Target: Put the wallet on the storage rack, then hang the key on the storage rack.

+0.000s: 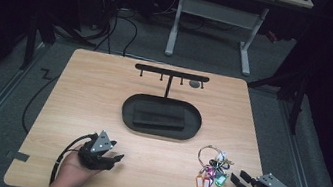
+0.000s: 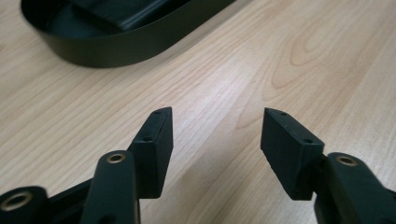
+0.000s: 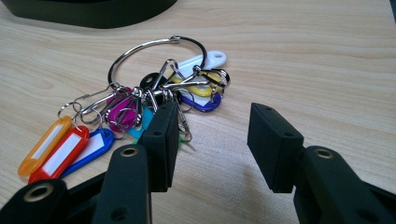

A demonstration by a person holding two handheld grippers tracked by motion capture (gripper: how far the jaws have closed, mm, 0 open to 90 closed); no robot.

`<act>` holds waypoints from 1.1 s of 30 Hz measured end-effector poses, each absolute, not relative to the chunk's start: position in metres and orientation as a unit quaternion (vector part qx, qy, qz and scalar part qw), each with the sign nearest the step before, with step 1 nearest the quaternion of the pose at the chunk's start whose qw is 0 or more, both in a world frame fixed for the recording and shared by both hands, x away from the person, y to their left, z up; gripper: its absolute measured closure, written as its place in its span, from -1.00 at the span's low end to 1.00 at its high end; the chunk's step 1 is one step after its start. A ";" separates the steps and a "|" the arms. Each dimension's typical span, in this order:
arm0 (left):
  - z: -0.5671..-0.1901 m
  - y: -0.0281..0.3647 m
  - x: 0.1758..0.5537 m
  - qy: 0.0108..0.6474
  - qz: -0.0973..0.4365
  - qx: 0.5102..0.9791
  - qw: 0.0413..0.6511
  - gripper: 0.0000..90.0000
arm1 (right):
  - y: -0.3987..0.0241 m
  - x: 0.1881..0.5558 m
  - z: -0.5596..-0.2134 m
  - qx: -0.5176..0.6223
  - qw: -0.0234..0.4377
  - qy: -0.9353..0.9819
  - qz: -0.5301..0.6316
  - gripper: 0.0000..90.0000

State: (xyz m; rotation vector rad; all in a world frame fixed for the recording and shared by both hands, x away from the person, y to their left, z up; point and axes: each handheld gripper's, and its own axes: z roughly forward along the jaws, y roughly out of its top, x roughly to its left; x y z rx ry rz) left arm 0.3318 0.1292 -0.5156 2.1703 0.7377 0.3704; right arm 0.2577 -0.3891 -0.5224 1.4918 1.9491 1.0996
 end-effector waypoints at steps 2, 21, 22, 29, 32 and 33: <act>-0.516 0.133 0.332 0.297 0.142 0.853 0.405 -0.03 | -0.389 0.258 -0.523 0.541 0.224 0.707 0.397 0.19; -0.519 0.140 0.329 0.290 0.132 0.851 0.418 -0.15 | -0.367 0.277 -0.502 0.540 0.227 0.727 0.358 0.03; -0.519 0.141 0.329 0.292 0.131 0.848 0.422 -0.16 | -0.364 0.279 -0.500 0.537 0.226 0.731 0.357 0.02; -0.517 0.147 0.327 0.293 0.132 0.843 0.430 -0.16 | -0.341 0.293 -0.481 0.508 0.219 0.769 0.321 -0.02; -0.517 0.145 0.328 0.290 0.129 0.845 0.430 -0.17 | -0.331 0.298 -0.477 0.498 0.211 0.784 0.306 -0.04; -0.517 0.144 0.328 0.288 0.129 0.845 0.431 -0.17 | -0.328 0.299 -0.476 0.497 0.205 0.787 0.302 -0.04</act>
